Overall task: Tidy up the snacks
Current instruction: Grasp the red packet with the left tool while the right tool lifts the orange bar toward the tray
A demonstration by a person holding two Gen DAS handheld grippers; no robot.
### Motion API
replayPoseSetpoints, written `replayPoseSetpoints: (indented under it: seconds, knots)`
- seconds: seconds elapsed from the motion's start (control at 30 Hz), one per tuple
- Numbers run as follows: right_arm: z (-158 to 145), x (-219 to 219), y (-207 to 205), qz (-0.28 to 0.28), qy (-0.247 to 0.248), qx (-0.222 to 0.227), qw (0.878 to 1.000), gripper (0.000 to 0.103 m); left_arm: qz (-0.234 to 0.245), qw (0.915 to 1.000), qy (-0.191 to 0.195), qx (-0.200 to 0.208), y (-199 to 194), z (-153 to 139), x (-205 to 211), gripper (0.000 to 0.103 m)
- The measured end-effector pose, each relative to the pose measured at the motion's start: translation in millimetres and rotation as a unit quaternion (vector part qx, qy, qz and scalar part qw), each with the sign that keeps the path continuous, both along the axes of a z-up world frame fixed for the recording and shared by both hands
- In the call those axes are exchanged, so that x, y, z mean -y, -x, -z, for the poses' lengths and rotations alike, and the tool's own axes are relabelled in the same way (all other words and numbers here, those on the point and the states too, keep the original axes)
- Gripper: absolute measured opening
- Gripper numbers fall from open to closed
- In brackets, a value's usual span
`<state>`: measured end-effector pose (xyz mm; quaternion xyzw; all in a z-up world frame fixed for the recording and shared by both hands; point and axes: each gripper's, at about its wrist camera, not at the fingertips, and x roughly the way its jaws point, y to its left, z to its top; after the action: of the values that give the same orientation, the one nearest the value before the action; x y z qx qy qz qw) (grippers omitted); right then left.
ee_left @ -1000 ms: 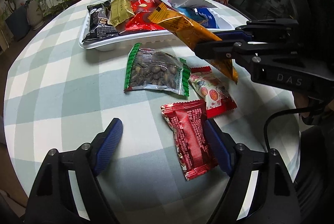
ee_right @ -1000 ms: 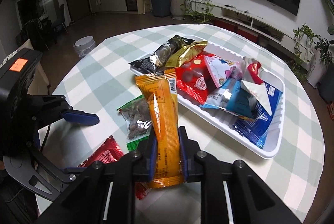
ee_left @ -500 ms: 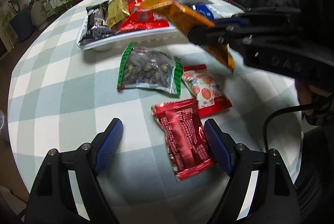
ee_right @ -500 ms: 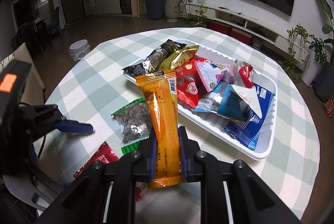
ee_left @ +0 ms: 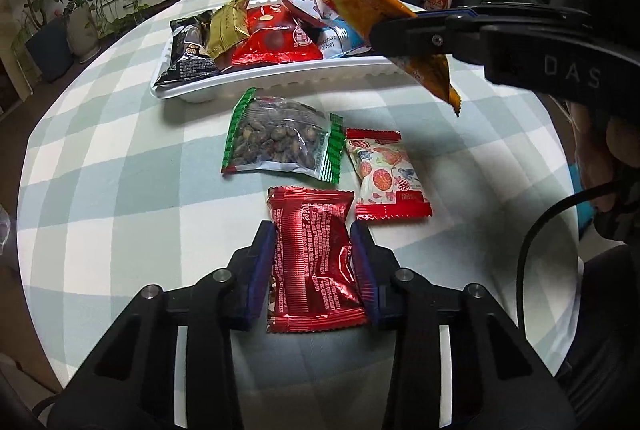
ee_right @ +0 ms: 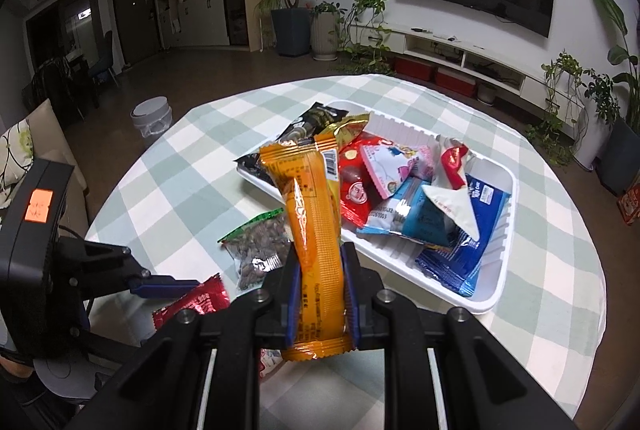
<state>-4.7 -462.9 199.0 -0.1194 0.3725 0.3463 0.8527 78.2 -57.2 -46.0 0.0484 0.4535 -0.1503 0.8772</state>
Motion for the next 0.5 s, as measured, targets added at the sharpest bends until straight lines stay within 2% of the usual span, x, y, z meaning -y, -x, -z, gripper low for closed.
replayPoseSetpoints:
  seconds: [0.27, 0.5]
  knots:
    - [-3.8, 10.8, -2.4, 0.018, -0.012, -0.001, 1.000, 0.020, -0.009, 0.9996, 0.028, 0.001, 8.7, -1.2, -9.8, 0.031]
    - [2.8, 12.4, -6.2, 0.032, 0.001, -0.016, 0.999, 0.020, -0.022, 0.9975, 0.067, -0.001, 7.8, -4.5, -25.1, 0.030]
